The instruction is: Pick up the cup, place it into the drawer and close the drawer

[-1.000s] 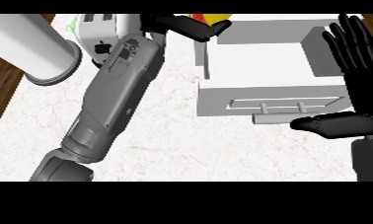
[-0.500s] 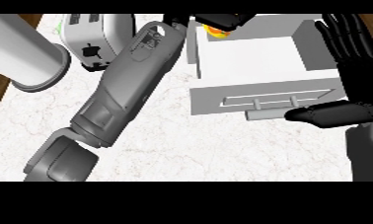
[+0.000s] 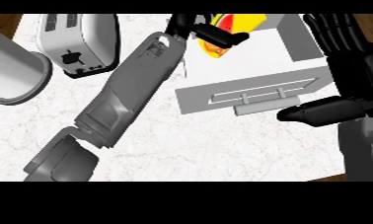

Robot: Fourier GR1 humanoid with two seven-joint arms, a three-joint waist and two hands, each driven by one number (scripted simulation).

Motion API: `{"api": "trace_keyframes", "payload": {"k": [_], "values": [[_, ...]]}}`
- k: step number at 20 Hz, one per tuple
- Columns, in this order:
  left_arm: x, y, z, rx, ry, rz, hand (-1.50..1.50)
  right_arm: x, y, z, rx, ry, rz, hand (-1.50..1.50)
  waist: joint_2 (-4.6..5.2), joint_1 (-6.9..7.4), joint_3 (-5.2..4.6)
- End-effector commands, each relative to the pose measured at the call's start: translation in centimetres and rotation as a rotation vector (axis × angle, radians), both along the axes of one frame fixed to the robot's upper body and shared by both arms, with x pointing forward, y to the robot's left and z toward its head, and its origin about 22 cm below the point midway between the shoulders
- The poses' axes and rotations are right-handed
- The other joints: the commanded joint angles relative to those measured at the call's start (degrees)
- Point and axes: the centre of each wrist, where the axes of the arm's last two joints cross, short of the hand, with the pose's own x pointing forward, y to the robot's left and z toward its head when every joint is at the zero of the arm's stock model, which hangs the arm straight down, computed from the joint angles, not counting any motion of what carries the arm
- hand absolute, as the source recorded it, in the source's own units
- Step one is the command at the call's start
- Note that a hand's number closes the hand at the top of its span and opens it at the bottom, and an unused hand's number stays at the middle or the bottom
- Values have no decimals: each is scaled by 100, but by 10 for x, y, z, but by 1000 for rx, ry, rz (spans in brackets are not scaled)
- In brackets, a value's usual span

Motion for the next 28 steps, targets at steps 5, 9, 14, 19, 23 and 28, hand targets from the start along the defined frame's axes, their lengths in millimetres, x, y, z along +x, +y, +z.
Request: {"api": "trace_keyframes", "payload": {"k": [5,9,14,19,23,28], "values": [[-5,7,-23,-83,6,3,-150,2,13,9,-4,-20,130,-150,78,-307,-8],[-8,7,-22,-223,-3,-31,-150,3,36,-4,23,22,322,150,70,-275,-10],[-7,1,-2,-395,-99,-57,-150,3,50,-7,-75,78,558,150,61,-179,-16],[-4,-3,7,-416,-132,11,-150,-5,42,-6,-436,183,594,150,-47,68,-15],[-5,2,-6,-418,-114,47,-150,-15,35,-18,-589,239,500,-150,-116,326,-10],[-7,8,-14,-489,-94,54,-150,-23,44,-51,-759,202,336,-150,-153,645,-5]]}}
